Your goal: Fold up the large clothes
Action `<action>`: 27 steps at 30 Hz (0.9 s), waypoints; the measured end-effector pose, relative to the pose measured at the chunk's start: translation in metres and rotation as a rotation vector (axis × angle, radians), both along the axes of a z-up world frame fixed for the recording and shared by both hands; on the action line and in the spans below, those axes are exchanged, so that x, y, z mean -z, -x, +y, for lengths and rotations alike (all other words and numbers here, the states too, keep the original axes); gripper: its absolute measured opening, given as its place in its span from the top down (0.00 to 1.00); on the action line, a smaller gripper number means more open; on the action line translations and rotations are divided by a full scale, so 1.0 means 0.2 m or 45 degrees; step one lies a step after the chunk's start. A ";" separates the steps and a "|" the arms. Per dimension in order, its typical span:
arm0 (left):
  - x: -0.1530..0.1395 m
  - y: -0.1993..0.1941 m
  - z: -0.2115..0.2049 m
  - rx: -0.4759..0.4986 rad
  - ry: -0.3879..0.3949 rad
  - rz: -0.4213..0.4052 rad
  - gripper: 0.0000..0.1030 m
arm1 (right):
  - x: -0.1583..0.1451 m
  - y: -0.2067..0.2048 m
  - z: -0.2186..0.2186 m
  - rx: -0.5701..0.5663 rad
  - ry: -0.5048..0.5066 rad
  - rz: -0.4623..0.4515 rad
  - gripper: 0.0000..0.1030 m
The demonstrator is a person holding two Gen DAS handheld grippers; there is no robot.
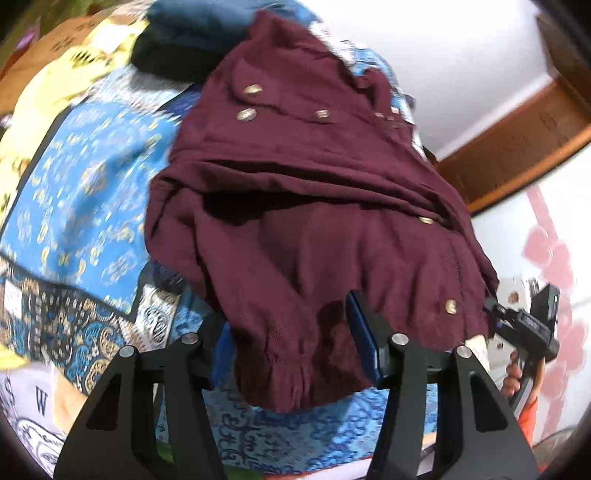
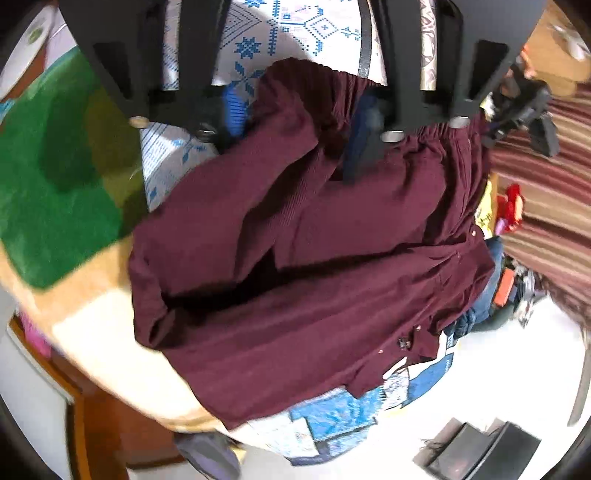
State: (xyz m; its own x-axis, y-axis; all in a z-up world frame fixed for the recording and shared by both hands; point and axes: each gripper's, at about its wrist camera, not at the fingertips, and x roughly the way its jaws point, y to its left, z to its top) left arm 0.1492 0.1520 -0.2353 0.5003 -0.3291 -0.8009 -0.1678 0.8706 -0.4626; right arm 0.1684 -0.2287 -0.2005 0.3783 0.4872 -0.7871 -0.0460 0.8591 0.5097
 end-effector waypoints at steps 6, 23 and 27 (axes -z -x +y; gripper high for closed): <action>-0.17 -0.10 -0.06 0.079 -0.090 -0.109 0.90 | -0.17 -0.03 -0.01 -0.081 -0.001 -0.163 0.86; -0.69 -0.86 0.23 -0.054 -0.166 -0.379 0.93 | -0.58 -0.73 0.12 -0.113 0.085 -0.494 0.88; -0.66 -1.16 0.28 -0.105 -0.219 -0.371 0.93 | -0.48 -0.97 0.12 -0.046 0.113 -0.445 0.88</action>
